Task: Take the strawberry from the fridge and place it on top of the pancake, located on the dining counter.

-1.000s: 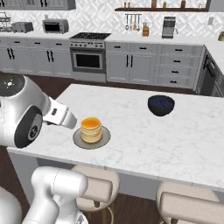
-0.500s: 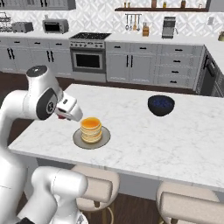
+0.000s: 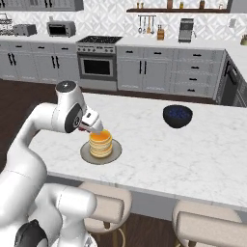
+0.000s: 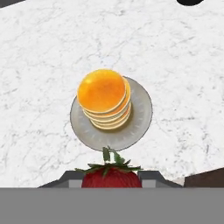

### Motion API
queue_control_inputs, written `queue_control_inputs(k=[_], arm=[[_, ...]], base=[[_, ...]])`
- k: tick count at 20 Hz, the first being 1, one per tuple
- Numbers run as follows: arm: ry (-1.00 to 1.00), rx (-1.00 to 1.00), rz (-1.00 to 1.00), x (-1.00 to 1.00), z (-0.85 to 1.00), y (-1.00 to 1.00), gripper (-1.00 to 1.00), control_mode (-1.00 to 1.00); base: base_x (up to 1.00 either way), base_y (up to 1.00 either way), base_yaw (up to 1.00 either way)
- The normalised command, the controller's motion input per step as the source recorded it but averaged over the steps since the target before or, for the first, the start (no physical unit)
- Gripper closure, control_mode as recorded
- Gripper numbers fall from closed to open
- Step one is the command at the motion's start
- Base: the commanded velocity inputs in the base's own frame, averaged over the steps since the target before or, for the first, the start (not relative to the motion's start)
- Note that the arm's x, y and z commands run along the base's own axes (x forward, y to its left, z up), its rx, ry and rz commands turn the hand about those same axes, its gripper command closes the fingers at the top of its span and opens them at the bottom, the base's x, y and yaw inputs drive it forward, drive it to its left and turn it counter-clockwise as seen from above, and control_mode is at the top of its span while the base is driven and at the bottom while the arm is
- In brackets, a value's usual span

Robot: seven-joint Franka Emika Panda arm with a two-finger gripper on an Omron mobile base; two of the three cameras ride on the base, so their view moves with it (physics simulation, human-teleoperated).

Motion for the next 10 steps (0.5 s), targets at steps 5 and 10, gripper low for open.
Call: queue_control_inputs(k=[5, 10], arm=[[0.00, 0.03, 0.00, 0.59, -0.17, -0.01, 1.00, -1.00], [0.00, 0.00, 0.00, 0.34, -0.31, 0.00, 1.00, -1.00]], base=[[0.00, 0.00, 0.00], [0.00, 0.00, 0.00]])
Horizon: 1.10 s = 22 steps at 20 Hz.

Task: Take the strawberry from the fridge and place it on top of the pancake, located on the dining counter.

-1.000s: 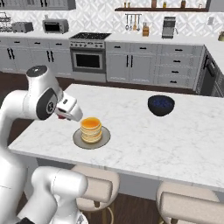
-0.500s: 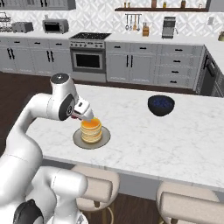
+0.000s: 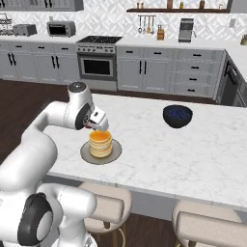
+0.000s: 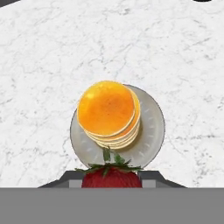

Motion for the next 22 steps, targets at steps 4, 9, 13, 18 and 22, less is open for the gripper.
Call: queue_control_inputs(k=[4, 9, 13, 18, 22], arm=[[-0.02, 0.00, 0.00, 0.14, -0.36, 0.00, 1.00, -1.00], [-0.02, 0.00, -0.01, 0.27, -0.21, 0.00, 1.00, -1.00], [-0.03, 0.00, -0.01, 0.34, -0.10, 0.00, 1.00, -1.00], [0.01, 0.00, -0.01, 0.13, -0.18, 0.00, 1.00, -1.00], [0.01, 0.00, -0.01, 0.15, -0.18, 0.00, 1.00, -1.00]], base=[[0.00, 0.00, 0.00], [0.00, 0.00, 0.00], [0.00, 0.00, 0.00], [0.00, 0.00, 0.00], [0.00, 0.00, 0.00]])
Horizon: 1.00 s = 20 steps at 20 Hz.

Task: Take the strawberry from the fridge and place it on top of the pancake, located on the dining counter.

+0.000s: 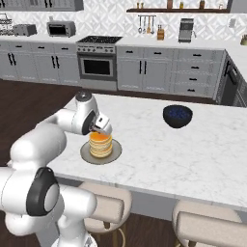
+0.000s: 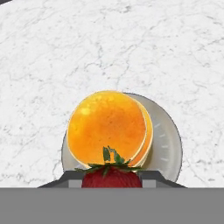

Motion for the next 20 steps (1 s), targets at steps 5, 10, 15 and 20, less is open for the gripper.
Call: queue_control_inputs(k=[5, 10, 15, 20], arm=[[0.00, 0.00, 0.00, 0.20, -0.13, 0.00, 1.00, -1.00], [0.00, 0.00, 0.00, 0.05, -0.25, 0.00, 1.00, -1.00], [0.00, 0.00, 0.00, 0.19, -0.14, 0.00, 1.00, -1.00], [0.00, 0.00, 0.00, 0.16, -0.21, 0.00, 1.00, -1.00]], base=[[0.00, 0.00, 0.00], [0.00, 0.00, 0.00], [0.00, 0.00, 0.00], [0.00, 0.00, 0.00]])
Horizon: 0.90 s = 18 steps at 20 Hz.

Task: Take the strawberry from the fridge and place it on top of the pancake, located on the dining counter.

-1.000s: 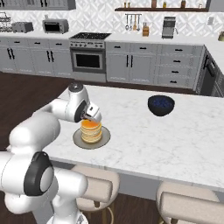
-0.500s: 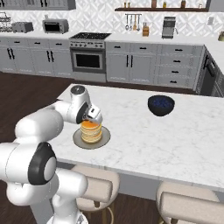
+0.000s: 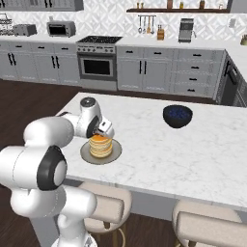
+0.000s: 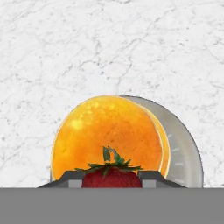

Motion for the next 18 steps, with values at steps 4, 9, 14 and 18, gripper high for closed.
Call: queue_control_inputs(k=[4, 9, 14, 18], arm=[[0.01, 0.00, 0.00, 0.06, -0.17, 0.00, 1.00, -1.00], [0.00, 0.00, 0.00, 0.02, -0.13, 0.00, 1.00, -1.00], [0.00, 0.00, 0.00, 0.00, -0.20, 0.00, 1.00, -1.00], [0.00, 0.00, 0.00, 0.00, -0.24, 0.00, -1.00, -1.00]], base=[[0.00, 0.00, 0.00], [0.00, 0.00, 0.00], [0.00, 0.00, 0.00], [0.00, 0.00, 0.00]])
